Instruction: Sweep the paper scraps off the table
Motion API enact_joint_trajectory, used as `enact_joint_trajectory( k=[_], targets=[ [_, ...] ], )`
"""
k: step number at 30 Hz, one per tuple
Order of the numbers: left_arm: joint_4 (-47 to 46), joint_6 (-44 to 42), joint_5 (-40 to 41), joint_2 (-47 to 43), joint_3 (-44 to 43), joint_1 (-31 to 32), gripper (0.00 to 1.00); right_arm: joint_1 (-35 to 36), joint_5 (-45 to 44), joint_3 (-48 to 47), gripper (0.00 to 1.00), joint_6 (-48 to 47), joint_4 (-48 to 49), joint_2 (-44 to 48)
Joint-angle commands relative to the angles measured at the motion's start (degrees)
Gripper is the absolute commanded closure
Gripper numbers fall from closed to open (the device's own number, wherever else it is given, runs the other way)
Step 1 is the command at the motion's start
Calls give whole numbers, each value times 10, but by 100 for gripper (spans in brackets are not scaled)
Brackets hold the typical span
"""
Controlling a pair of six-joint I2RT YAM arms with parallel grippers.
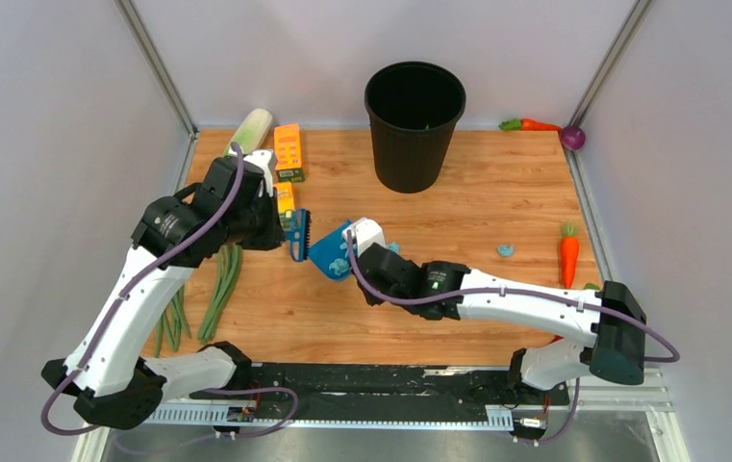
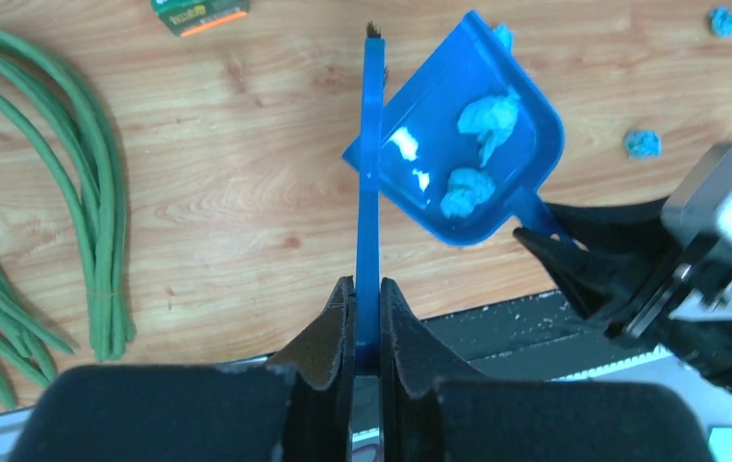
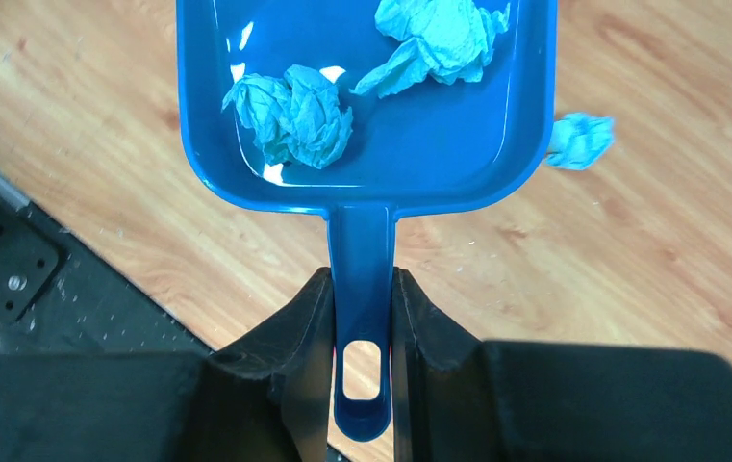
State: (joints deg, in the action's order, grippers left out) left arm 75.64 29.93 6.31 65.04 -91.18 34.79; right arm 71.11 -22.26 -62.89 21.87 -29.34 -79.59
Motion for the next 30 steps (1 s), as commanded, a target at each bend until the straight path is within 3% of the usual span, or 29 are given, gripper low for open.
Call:
enact_joint_trajectory(
  k=[1,10,30],
  targets=[
    [14,21,46,-18,-32,1,100,-55,21,-49,100,-27,-14,2],
    [17,45,91,-55,-23,1,100,-153,24,-122,100,-84,-52,-26],
    [-30,58,49,-98,87,1,100,-291,8,-398,100,-139,-146,-151]
  ],
)
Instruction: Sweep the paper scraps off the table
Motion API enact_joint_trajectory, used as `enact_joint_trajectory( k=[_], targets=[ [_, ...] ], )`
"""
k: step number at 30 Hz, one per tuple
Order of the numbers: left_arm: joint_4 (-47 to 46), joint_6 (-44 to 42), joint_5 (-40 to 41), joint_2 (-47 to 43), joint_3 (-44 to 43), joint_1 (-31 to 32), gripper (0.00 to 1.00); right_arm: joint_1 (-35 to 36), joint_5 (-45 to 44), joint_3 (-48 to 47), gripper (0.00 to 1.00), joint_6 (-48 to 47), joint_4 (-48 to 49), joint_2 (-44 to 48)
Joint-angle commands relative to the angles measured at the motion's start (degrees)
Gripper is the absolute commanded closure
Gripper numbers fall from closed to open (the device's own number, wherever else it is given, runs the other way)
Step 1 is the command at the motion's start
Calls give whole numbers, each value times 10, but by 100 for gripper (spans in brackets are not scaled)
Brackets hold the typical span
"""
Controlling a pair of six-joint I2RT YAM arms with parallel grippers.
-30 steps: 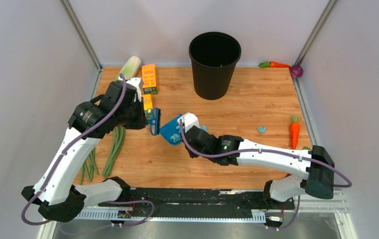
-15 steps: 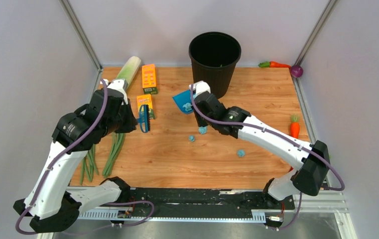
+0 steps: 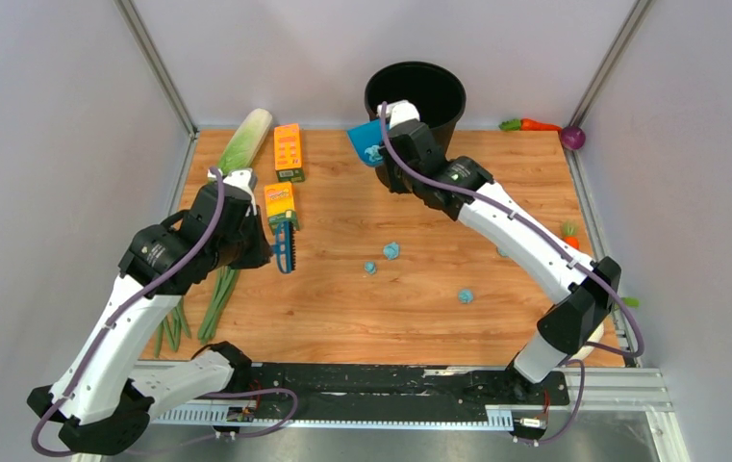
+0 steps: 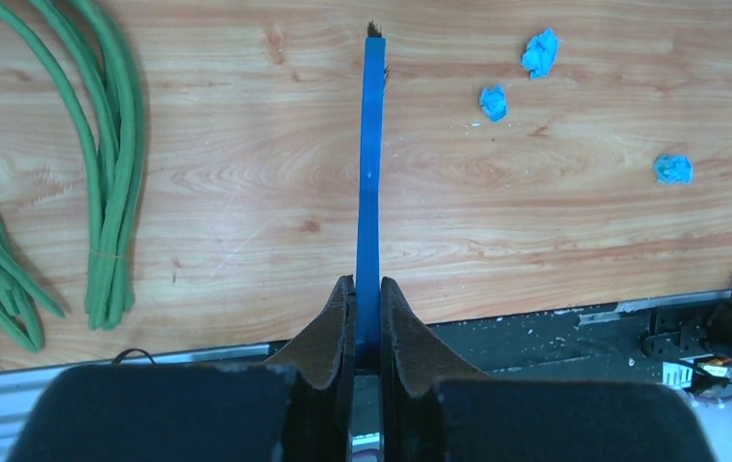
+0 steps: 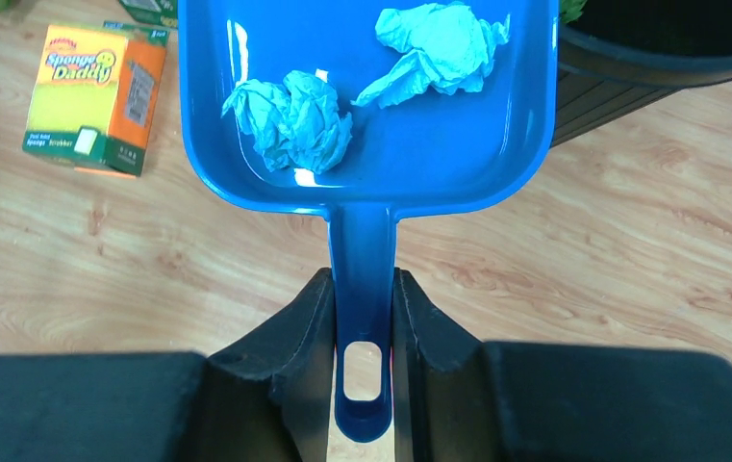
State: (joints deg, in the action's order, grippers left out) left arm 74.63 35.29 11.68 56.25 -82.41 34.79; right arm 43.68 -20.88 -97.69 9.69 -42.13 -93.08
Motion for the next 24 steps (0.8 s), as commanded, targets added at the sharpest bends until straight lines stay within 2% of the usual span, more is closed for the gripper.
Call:
enact_joint_trajectory(
  k=[1,12,24],
  targets=[
    [-19,4,-5,-11,1,1,100,-21,-2,-59,100,-15,-19,-20],
    [-45,-6,-17,-15,11,1,100,-62,8,-172,100,1,-40,-76],
    [-63,-35,-46,-27,25,1,100,-125,11,-254,100,9,-45,-127]
  ],
)
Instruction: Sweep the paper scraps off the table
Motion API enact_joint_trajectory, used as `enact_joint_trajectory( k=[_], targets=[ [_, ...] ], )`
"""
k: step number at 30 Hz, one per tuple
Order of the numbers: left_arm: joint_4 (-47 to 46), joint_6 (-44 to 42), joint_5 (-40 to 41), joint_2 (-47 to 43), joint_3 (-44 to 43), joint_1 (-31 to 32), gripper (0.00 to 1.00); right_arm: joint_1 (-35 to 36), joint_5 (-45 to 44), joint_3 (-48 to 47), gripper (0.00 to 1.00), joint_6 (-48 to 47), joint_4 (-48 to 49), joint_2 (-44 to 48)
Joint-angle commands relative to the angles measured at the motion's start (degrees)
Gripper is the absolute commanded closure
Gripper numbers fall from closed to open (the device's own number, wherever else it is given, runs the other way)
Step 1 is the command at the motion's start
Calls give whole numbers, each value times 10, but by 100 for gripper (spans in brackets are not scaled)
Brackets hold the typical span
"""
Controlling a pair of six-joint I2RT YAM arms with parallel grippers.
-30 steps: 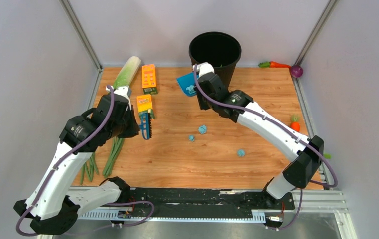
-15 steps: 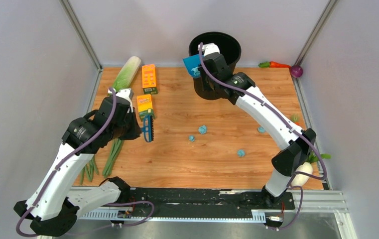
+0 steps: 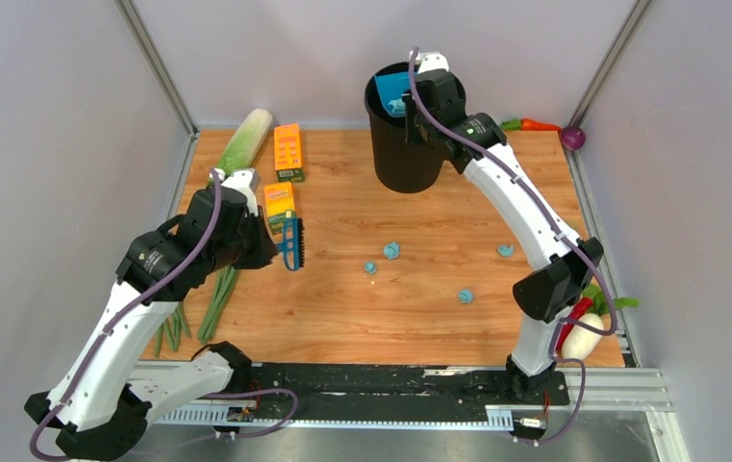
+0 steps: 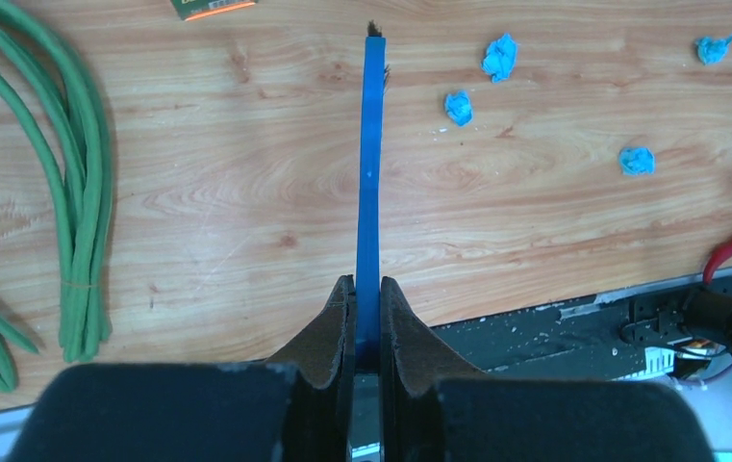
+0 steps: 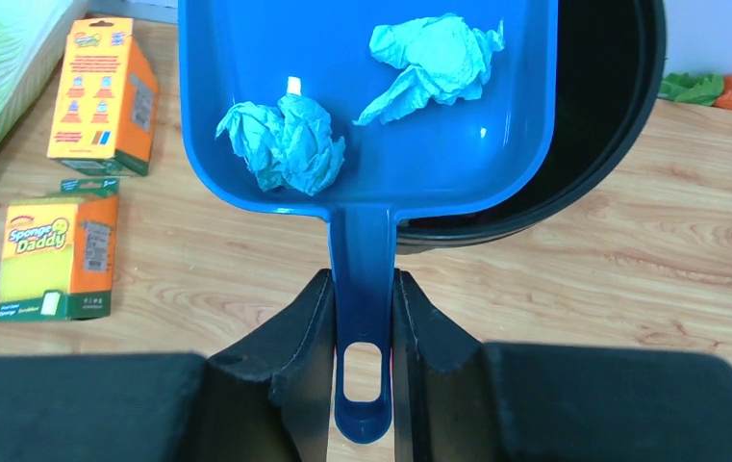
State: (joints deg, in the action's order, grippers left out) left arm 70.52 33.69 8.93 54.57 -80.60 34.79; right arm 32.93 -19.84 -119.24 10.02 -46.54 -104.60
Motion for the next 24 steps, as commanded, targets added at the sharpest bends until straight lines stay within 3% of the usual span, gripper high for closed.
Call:
enact_joint_trajectory(
  k=[1,13,21,24],
  targets=[
    [-22,-18,-27,-10,8,1,100,-23,2,-44,100,6,-2,-16],
    [-65,34,-67,-39,69,1,100,-81,49,-107,100,48,-4,-82],
    [-68,45,-57,-56,82,1,100,-90,161,-192,100,103,1,-145],
    [-64,47,-53,-56,78,1,100,-109,233,-171,100,152,23,-143]
  ],
)
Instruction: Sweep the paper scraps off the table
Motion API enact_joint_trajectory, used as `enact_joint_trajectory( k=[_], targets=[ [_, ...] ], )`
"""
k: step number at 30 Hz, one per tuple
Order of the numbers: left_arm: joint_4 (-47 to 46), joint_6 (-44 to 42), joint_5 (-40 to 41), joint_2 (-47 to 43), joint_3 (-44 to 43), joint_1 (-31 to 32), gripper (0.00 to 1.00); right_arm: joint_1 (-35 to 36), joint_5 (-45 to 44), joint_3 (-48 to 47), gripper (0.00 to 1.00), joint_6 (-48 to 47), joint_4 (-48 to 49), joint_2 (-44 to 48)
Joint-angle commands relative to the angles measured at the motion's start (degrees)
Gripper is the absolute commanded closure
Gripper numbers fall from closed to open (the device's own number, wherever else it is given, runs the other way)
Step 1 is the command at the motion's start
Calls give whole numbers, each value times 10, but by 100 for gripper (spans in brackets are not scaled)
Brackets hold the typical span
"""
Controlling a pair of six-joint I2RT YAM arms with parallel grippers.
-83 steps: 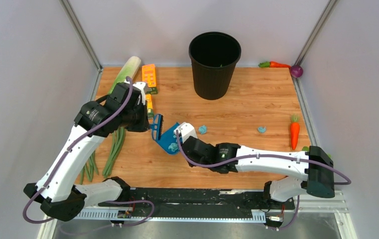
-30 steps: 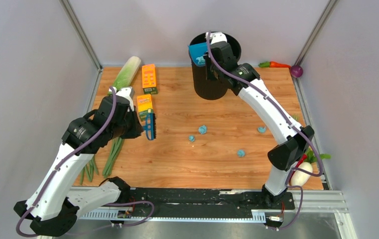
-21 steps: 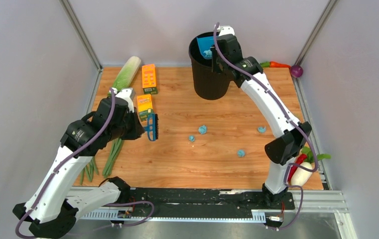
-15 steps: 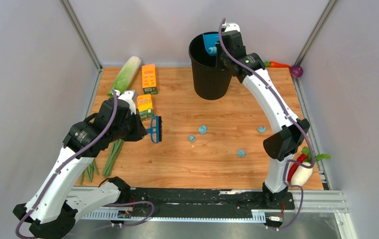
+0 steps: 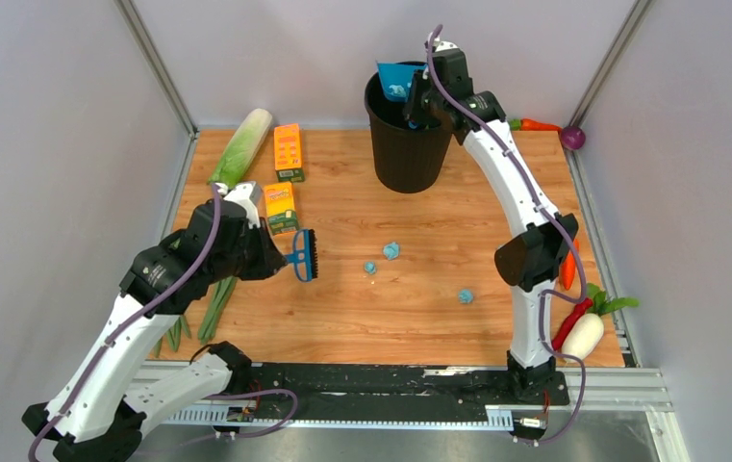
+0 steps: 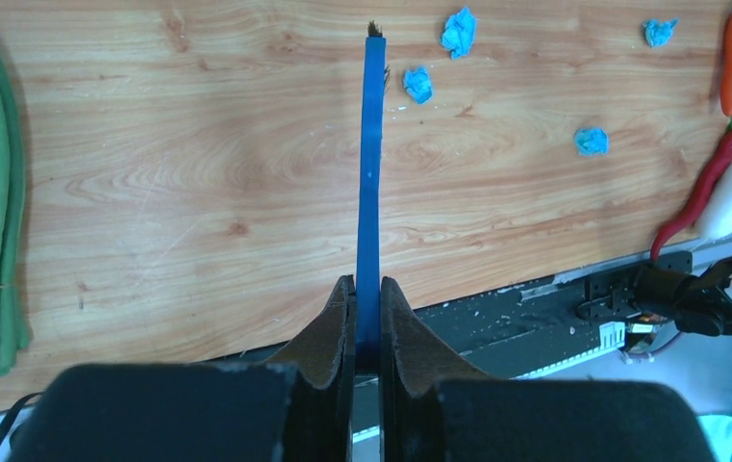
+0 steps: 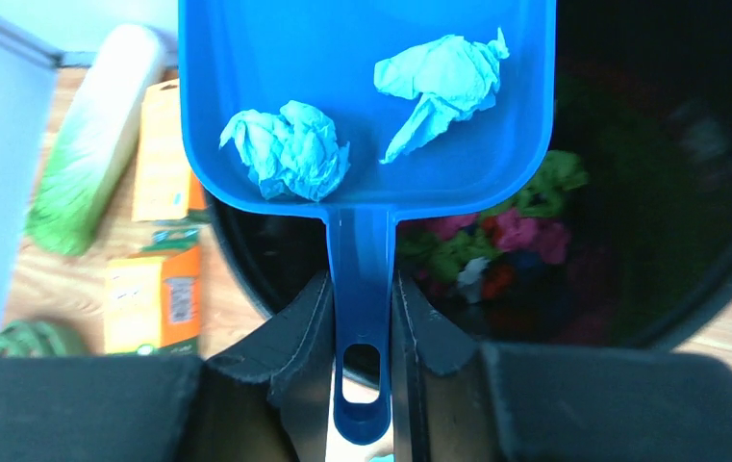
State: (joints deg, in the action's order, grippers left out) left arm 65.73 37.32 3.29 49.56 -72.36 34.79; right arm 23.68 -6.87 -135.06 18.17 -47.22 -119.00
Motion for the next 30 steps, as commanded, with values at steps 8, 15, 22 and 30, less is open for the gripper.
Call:
enact_joint_trajectory(
  k=[8,15,22,30],
  targets=[
    [-3,22,13,-27,-2,1,100,-35,163,65,100,139,93,48],
    [7,25,18,-35,-10,1,100,-65,233,147,100,227,168,90],
    [13,29,16,-47,-8,1,100,-87,276,154,100,279,199,92],
    [15,28,12,-49,-9,1,100,-108,318,196,100,365,274,105]
  ],
)
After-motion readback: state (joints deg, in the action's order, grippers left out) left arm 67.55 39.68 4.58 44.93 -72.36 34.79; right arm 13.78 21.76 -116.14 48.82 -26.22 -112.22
